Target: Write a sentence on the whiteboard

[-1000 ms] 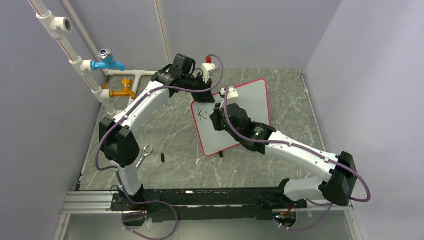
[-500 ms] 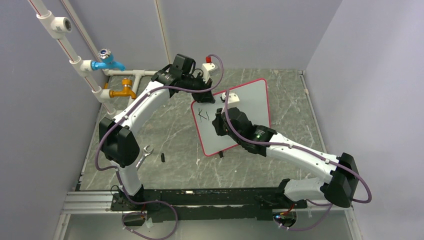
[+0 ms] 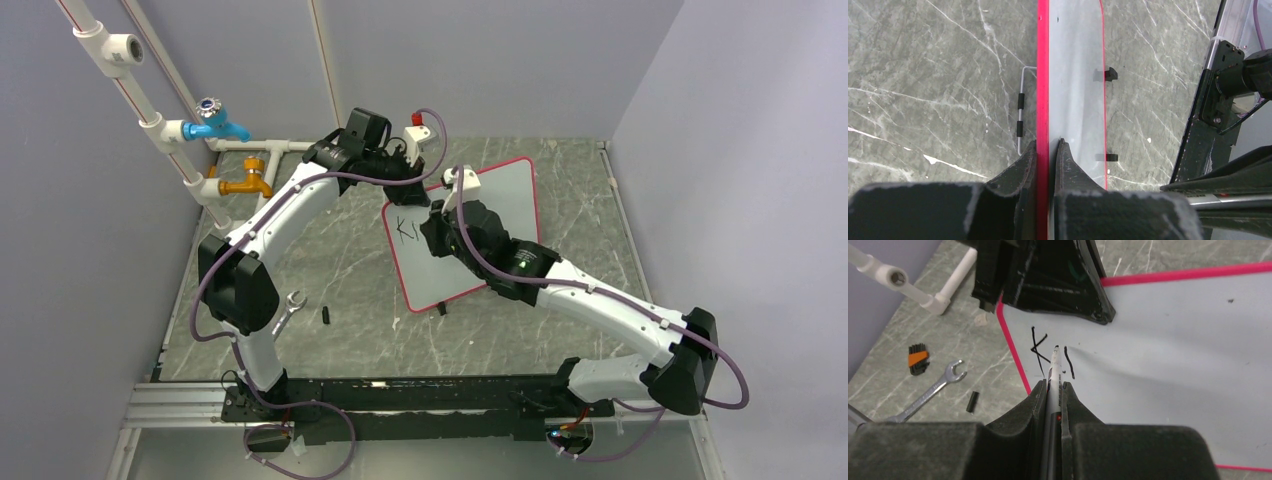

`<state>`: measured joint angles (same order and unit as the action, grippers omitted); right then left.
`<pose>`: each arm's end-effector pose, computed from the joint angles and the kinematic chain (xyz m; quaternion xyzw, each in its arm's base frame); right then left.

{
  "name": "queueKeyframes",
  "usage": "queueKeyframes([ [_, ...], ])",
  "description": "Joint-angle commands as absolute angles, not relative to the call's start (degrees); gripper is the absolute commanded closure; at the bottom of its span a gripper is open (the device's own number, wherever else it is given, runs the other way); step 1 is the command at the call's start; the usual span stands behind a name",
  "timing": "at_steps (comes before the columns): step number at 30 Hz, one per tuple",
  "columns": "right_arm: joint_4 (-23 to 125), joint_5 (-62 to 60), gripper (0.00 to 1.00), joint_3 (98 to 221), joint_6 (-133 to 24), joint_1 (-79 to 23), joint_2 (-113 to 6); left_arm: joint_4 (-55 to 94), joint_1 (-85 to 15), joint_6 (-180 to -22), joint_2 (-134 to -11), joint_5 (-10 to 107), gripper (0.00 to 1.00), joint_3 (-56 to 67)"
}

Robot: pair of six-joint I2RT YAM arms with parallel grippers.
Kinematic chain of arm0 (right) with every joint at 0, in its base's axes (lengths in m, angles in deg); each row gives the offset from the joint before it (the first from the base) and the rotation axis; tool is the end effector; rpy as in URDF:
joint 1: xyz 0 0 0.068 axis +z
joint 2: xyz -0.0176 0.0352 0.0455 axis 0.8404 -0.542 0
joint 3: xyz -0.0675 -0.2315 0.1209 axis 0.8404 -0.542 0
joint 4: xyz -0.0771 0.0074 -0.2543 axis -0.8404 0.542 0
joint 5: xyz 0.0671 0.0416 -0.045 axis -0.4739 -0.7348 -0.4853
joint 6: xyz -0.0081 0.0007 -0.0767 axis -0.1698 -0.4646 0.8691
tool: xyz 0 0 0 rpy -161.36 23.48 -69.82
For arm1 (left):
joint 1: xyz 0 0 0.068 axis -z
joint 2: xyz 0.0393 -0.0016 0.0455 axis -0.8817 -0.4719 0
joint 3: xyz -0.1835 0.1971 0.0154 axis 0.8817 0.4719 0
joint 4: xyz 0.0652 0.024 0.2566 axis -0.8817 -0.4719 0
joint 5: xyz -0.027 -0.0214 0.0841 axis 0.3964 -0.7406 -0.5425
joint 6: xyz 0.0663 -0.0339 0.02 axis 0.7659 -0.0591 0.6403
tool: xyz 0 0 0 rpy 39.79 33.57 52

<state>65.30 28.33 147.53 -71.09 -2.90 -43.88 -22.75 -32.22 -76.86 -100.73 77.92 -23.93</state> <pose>0.2051 0.2432 0.3345 -0.1135 0.8156 0.2185 0.5236 0.3528 -0.2466 0.3307 0.4304 0.7629 -0.3493 0.3328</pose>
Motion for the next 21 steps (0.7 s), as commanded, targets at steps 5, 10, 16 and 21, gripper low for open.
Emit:
queueKeyframes([
  [5, 61.2, 31.2, 1.00, 152.2, -68.0, -3.4, -47.1, -29.8, -31.7, -70.4, -104.3, 65.8, 1.00, -22.8],
  [10, 60.2, 30.8, 1.00, 153.0, -67.7, -3.7, -48.5, -29.9, -31.7, -70.6, -104.5, 65.2, 1.00, -23.0],
  [16, 61.3, 31.9, 1.00, 152.0, -68.5, -4.1, -48.6, -29.9, -31.6, -70.3, -104.1, 65.4, 1.00, -22.7],
  [21, 62.2, 32.1, 1.00, 149.9, -69.8, -4.6, -47.8, -30.0, -31.6, -70.2, -104.0, 65.4, 1.00, -22.8],
])
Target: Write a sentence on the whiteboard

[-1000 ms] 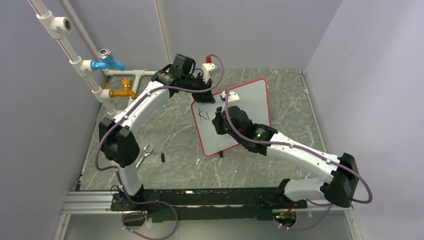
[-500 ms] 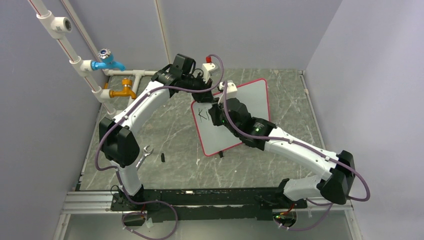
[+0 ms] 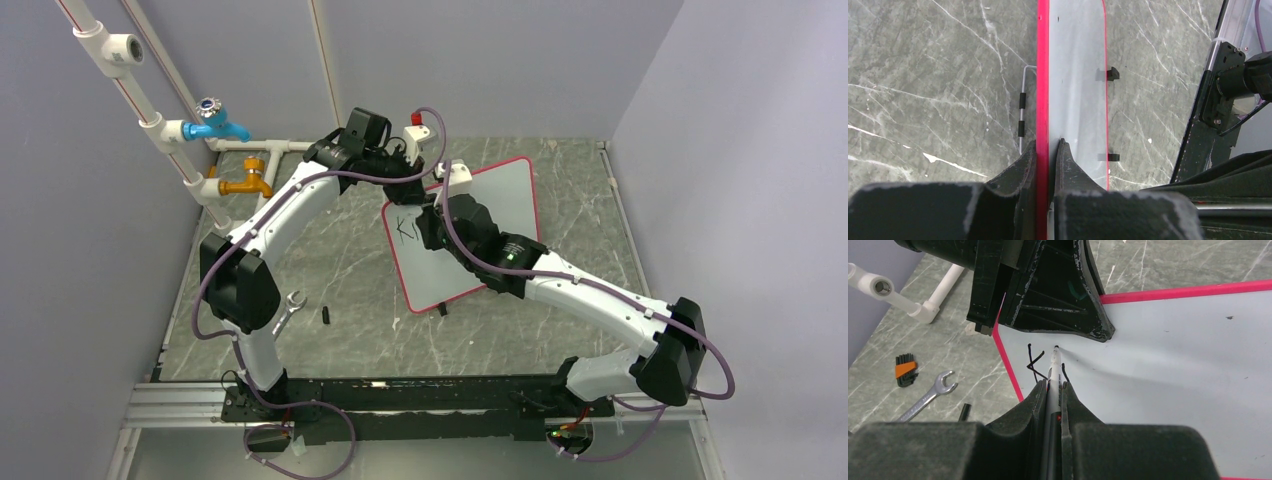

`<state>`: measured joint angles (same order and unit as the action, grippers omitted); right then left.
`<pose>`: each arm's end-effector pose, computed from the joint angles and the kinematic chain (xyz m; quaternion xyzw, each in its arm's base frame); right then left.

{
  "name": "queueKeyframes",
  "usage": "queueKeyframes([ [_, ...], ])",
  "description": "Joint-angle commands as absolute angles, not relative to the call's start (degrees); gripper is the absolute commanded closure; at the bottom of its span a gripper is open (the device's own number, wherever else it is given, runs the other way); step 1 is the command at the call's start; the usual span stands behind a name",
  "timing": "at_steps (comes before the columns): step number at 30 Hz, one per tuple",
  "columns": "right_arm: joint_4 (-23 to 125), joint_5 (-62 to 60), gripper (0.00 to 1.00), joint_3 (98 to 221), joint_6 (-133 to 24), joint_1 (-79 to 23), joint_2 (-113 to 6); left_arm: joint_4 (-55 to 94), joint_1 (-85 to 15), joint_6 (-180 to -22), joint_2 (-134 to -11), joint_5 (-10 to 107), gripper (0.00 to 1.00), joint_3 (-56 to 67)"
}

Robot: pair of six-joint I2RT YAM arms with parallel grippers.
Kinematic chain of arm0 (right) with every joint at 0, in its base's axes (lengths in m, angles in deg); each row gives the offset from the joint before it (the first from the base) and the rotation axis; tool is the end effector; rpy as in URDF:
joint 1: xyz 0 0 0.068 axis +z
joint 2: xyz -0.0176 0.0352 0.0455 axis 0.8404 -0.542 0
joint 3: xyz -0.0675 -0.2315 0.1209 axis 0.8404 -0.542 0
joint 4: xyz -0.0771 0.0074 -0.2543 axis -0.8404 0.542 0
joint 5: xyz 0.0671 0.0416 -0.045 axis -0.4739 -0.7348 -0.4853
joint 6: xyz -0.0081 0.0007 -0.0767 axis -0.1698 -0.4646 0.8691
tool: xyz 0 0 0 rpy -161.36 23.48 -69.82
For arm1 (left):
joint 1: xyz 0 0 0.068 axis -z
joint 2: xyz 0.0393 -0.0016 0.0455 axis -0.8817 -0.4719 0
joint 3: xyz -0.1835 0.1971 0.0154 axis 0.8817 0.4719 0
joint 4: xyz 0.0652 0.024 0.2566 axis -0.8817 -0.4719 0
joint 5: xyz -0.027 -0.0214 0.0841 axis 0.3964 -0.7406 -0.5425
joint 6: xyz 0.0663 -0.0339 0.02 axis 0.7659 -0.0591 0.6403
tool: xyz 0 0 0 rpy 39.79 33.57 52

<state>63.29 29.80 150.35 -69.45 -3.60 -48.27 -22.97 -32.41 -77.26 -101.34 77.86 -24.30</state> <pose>0.2209 0.2555 0.3343 -0.1117 0.8127 0.2009 0.5354 0.3556 -0.2465 0.3282 0.4257 0.7672 -0.3495 0.3288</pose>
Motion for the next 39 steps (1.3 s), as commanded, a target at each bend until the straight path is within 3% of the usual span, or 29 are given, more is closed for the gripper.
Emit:
queueKeyframes([
  [1, 62.5, 32.2, 1.00, 149.7, -70.1, -4.7, -47.6, -30.0, -31.6, -70.3, -104.0, 65.5, 1.00, -22.8],
  [27, 60.7, 32.0, 1.00, 144.6, -70.8, -5.2, -39.6, -30.1, -31.6, -70.2, -104.4, 64.8, 1.00, -22.8],
  [39, 58.9, 28.9, 1.00, 144.9, -70.2, -5.4, -42.3, -30.1, -31.5, -70.1, -104.3, 64.7, 1.00, -22.7],
])
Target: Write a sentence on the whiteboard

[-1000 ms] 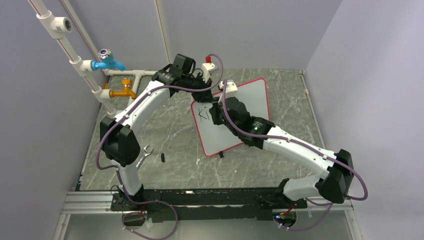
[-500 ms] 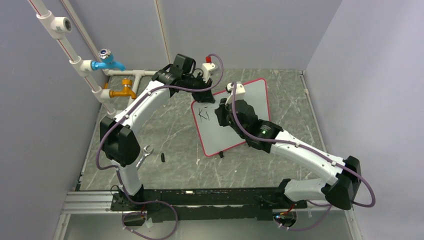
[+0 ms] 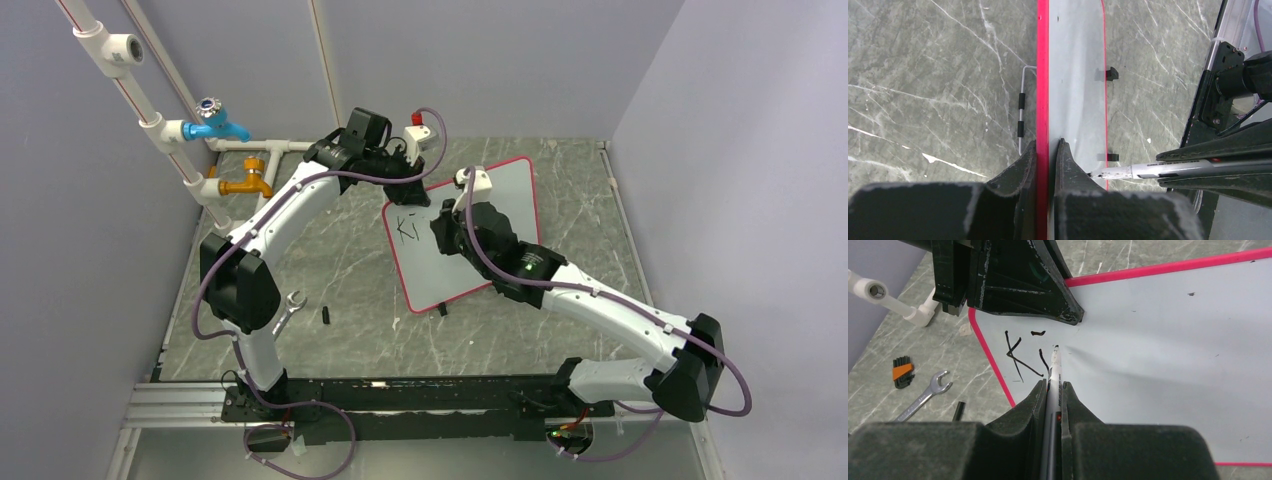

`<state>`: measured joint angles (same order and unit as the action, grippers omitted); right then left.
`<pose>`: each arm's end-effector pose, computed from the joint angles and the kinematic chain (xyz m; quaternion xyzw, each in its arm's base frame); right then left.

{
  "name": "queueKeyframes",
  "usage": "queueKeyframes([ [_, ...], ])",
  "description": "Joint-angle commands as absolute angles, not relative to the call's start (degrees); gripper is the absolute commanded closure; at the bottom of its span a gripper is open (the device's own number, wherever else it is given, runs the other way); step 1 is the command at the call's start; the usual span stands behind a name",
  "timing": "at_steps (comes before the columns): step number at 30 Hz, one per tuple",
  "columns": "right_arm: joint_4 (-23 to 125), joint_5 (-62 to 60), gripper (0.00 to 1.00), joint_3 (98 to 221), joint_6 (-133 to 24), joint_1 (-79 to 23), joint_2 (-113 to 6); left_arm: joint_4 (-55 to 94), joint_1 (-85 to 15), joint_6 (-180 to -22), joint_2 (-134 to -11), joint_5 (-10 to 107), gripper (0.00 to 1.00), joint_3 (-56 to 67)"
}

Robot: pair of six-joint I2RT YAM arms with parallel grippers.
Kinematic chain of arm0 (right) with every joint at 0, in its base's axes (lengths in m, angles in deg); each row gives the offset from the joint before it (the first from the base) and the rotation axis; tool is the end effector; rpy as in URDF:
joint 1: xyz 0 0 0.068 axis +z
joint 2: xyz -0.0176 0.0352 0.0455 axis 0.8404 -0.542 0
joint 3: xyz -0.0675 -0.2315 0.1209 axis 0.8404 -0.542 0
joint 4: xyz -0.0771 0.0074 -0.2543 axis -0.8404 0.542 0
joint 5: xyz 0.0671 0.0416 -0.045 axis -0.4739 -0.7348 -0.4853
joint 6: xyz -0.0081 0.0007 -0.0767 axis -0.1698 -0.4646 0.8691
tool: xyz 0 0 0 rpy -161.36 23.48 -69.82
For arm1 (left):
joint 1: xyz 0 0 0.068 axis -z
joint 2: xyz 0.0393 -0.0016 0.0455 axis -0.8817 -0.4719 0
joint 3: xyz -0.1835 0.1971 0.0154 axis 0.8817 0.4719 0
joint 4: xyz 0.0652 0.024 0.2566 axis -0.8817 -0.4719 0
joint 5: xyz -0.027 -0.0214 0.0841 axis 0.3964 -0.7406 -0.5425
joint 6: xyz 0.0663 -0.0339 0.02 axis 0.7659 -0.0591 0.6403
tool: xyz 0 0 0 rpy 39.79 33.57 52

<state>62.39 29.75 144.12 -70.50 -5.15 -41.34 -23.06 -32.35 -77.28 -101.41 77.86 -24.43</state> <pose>0.2099 0.2266 0.3313 -0.0893 0.8082 0.2070 0.5441 0.3555 -0.2469 0.3283 0.4259 0.7671 -0.3497 0.3283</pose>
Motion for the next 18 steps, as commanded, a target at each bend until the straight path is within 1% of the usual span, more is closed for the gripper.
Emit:
queueKeyframes([
  [1, 58.6, 28.6, 1.00, 144.9, -70.1, -5.4, -42.5, -30.1, -31.5, -70.1, -104.3, 64.7, 1.00, -22.7],
  [10, 58.7, 28.6, 1.00, 146.1, -70.1, -5.8, -44.5, -30.1, -31.4, -70.0, -104.5, 64.5, 1.00, -22.6],
  [18, 60.4, 28.9, 1.00, 143.5, -72.0, -6.6, -44.0, -29.8, -31.4, -70.6, -104.5, 64.2, 1.00, -22.7],
])
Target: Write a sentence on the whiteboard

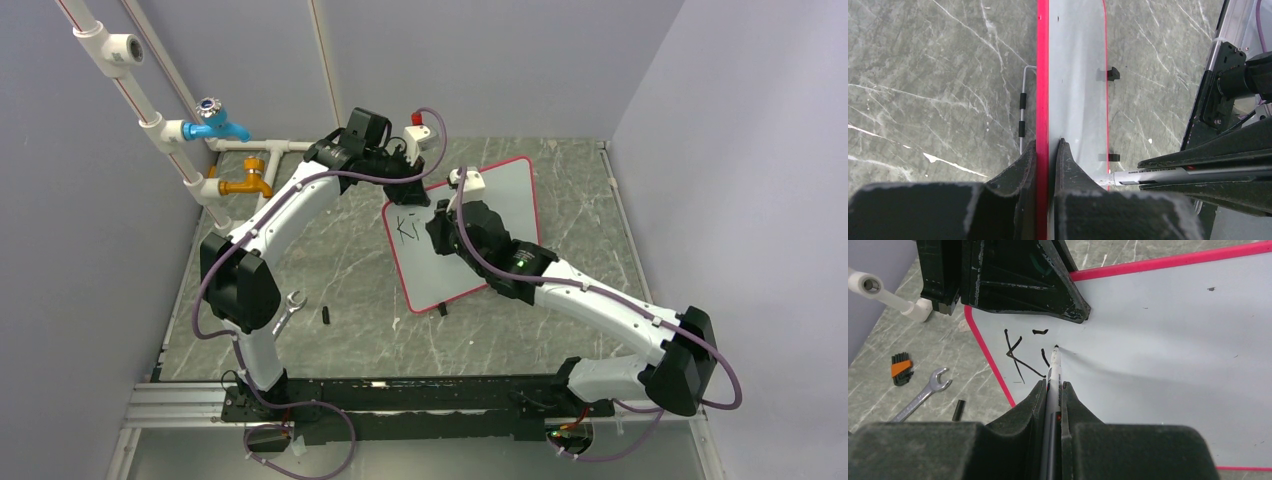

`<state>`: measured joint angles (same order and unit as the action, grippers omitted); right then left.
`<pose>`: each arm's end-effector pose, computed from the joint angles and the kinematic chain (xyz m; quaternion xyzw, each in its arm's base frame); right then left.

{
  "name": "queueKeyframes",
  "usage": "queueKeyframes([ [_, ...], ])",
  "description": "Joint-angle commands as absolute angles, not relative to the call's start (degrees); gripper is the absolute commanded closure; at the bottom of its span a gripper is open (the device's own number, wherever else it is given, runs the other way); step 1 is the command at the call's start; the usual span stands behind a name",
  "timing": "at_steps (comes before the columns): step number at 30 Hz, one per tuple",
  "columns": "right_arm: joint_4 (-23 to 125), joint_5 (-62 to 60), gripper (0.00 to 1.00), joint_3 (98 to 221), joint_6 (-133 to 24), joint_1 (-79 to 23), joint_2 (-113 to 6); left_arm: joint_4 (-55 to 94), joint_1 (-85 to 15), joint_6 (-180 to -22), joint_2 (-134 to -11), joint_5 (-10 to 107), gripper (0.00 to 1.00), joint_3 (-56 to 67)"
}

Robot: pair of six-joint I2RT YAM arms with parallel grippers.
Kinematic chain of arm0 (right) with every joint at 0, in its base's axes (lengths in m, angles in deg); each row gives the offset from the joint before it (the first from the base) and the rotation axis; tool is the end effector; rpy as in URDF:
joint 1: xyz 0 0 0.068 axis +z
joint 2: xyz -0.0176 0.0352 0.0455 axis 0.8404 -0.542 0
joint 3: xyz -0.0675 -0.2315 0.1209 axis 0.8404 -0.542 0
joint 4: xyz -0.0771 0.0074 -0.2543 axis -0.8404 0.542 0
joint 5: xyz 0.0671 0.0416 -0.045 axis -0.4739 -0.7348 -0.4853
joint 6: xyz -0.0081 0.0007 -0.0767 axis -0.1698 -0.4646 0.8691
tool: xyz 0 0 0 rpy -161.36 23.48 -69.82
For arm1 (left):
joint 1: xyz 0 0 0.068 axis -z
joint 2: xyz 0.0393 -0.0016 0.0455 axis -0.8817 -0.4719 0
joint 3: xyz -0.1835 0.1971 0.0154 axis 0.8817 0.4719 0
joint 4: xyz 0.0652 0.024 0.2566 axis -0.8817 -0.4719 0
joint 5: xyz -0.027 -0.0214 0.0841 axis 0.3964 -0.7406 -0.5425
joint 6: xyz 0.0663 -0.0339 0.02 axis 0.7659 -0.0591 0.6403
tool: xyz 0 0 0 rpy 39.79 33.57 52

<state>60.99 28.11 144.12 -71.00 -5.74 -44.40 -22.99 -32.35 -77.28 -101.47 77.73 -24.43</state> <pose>0.2191 0.2358 0.3184 -0.0941 0.8165 0.2083 0.5301 0.3559 -0.2470 0.3279 0.4257 0.7676 -0.3487 0.3287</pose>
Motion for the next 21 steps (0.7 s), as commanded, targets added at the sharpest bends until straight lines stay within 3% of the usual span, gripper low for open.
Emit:
queueKeyframes([
  [1, 60.4, 28.9, 1.00, 142.9, -72.2, -6.6, -43.7, -29.6, -31.4, -70.8, -104.5, 64.0, 1.00, -22.7],
  [21, 61.0, 28.7, 1.00, 140.7, -73.8, -6.7, -42.1, -29.0, -31.2, -70.8, -104.0, 63.5, 1.00, -22.0],
])
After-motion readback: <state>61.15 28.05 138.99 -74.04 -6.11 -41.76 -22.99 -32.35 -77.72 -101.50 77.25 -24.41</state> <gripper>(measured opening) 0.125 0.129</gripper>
